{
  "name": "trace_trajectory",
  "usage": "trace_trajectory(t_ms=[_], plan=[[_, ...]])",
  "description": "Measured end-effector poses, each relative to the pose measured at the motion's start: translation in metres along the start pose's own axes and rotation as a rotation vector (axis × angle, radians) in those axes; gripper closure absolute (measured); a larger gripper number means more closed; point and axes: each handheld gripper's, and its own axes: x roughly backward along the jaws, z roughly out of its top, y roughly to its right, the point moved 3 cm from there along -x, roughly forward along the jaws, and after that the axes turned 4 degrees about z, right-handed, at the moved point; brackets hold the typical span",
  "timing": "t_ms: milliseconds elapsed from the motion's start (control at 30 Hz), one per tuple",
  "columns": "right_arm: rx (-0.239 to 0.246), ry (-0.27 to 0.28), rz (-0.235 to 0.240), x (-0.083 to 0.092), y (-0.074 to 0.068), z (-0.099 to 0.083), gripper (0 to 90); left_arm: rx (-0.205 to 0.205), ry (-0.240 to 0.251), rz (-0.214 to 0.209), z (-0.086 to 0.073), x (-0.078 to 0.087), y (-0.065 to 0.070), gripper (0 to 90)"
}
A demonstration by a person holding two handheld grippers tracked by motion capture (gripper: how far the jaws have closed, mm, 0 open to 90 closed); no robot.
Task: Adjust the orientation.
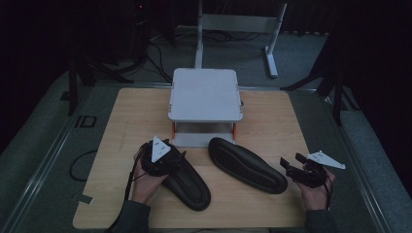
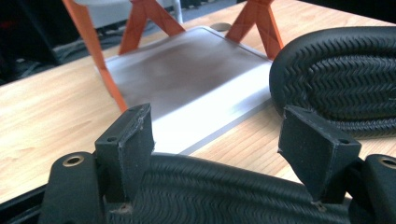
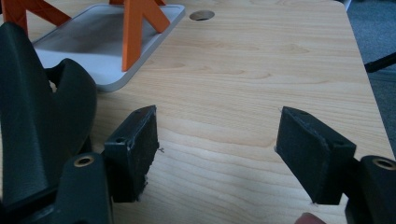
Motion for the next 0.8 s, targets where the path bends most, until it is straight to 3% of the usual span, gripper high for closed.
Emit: trace_trajectory(t_ms=[133,267,400,533,667,800], plan=[[-0.002,0.000,-0.001,0.001,0.001,-0.001,29.1,-0.003,0.013,0.026,-0.006,0.024,-0.006,28.7],[-0.002,0.007,-0.003,0.003,0.002,0.000,29.1,0.016,-0.028,0.067,-0.030,0.048,-0.019,29.5],[0.001,0.004,-0.002,0.001,0.001,0.000,29.1,0.052,-0.099,0.106,-0.061,0.060,-0.035,30.2],[0.003,0.002,0.000,0.000,-0.001,0.000,29.0,0.089,-0.158,0.130,-0.084,0.062,-0.046,32.0],[0.005,0.002,0.001,0.001,-0.001,0.000,28.9,0.089,-0.226,0.138,-0.095,0.053,-0.052,34.3],[-0.001,0.009,-0.001,0.003,0.001,0.000,29.0,0.073,-0.275,0.121,-0.101,0.039,-0.052,34.4]])
